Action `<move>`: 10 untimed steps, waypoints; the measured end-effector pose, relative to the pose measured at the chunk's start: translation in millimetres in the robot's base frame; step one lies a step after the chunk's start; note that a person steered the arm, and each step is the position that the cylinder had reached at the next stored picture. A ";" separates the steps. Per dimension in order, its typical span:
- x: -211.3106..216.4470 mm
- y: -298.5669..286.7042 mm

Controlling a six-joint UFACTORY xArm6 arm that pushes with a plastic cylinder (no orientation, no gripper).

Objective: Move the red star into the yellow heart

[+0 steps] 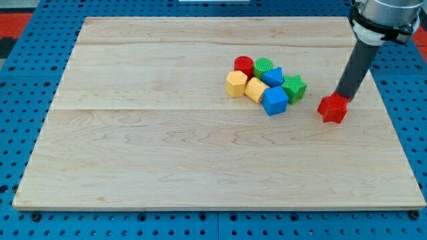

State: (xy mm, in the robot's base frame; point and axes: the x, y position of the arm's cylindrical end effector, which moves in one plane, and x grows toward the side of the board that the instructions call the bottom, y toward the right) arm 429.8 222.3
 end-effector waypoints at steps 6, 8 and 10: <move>98.5 -136.9; 103.8 -183.4; 97.6 -188.0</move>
State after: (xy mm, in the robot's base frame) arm 527.4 34.3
